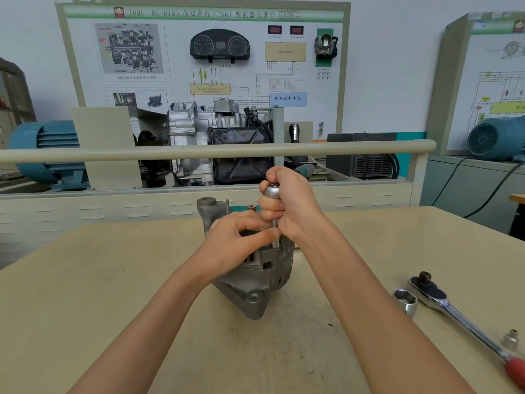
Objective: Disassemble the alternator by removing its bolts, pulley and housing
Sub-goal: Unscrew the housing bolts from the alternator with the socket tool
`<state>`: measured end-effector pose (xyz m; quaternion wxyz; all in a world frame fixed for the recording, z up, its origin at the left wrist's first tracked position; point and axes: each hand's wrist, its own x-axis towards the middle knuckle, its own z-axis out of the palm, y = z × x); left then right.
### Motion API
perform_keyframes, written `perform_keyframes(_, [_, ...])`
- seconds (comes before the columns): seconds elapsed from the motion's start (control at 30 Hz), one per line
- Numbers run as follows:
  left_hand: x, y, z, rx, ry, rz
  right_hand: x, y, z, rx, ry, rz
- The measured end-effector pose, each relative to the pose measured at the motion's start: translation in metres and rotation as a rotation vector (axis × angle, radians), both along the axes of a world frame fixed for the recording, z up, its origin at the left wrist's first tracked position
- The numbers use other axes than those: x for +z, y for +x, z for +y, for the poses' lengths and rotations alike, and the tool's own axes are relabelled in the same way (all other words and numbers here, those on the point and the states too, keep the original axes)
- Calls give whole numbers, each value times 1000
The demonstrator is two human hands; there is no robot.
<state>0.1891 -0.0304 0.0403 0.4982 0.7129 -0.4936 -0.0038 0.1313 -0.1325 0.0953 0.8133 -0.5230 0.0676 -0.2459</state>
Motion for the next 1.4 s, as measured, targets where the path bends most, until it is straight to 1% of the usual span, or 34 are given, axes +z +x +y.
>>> perform_keyframes(0.1, [0,1,1,-18,-6,6,0,0,-3,70,-6,-2])
perform_keyframes(0.17, [0,3,4,-62,-16,49,-1,1,-4,157,-16,-3])
perform_keyframes(0.23, [1,5,6,-85,-32,88,-1,3,-6,273,-24,1])
perform_keyframes(0.37, [0,11,8,-101,-33,98,-1,7,-13,517,-18,10])
perform_keyframes(0.47, [2,11,10,-148,-26,111,-1,10,-16,603,-29,18])
perform_keyframes(0.57, [3,13,11,-192,-19,124,-2,11,-15,622,-15,10])
perform_keyframes(0.73, [1,11,9,-171,-61,109,-6,8,-12,521,103,-32])
perform_keyframes(0.83, [1,10,9,-160,-75,102,-5,2,-4,350,119,-50])
perform_keyframes(0.9, [1,9,9,-151,-80,104,-6,2,5,122,74,-39])
perform_keyframes(1.0, [2,6,10,-157,-91,56,-12,5,27,-393,-126,-39])
perform_keyframes(1.03, [2,5,10,-153,-88,39,-14,6,34,-513,-169,-60])
perform_keyframes(1.07, [1,6,11,-140,-78,25,-15,7,39,-583,-192,-86])
perform_keyframes(1.13, [0,6,11,-114,-60,19,-14,7,43,-609,-206,-91])
perform_keyframes(1.27, [1,5,10,-131,-54,53,-10,7,35,-471,-111,-75])
perform_keyframes(1.33, [2,6,11,-148,-35,63,-9,6,28,-328,-54,-72])
perform_keyframes(1.4, [2,7,11,-157,-6,47,-6,3,20,-137,14,-53])
